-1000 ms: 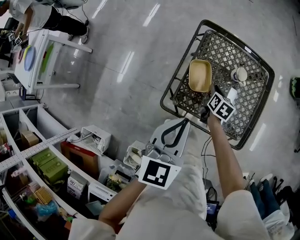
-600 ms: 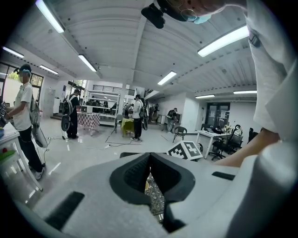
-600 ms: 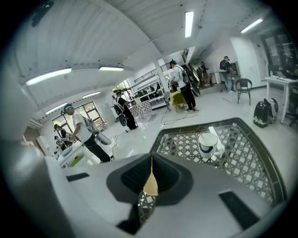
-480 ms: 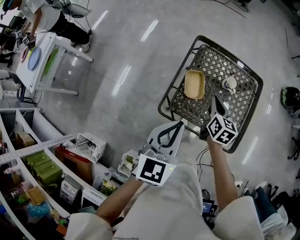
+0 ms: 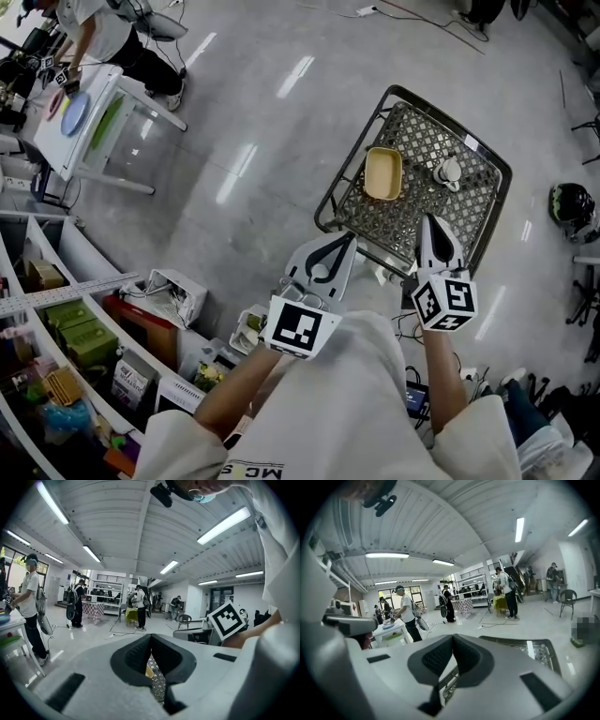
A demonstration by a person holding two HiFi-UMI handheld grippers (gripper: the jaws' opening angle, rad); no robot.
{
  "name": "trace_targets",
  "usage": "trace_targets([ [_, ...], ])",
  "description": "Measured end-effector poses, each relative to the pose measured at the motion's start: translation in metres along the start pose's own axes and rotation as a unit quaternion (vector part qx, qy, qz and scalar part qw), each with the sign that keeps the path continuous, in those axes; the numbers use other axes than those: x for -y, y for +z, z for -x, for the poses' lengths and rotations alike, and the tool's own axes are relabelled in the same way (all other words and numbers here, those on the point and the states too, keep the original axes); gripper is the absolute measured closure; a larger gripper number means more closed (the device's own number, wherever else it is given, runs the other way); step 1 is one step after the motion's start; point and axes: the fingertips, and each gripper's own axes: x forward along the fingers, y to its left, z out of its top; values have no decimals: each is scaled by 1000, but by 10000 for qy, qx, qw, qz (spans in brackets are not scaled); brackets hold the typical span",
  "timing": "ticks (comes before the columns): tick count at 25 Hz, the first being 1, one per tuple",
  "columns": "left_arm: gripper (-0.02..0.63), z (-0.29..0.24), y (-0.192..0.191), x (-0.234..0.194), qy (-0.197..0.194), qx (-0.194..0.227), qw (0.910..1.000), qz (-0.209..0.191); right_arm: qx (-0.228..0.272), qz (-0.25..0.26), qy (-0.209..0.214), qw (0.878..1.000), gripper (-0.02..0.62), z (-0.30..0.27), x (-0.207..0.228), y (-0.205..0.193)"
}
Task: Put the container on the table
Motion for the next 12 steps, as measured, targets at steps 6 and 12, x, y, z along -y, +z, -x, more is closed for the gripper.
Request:
trace_targets([
  [6, 583, 13, 15, -6, 120, 188, 9997, 74, 308, 405, 298, 9983, 577, 40, -33, 32],
  [12, 583, 25, 27, -10, 202, 340, 9992, 109, 485, 501, 368, 9969, 577, 71, -49, 48],
])
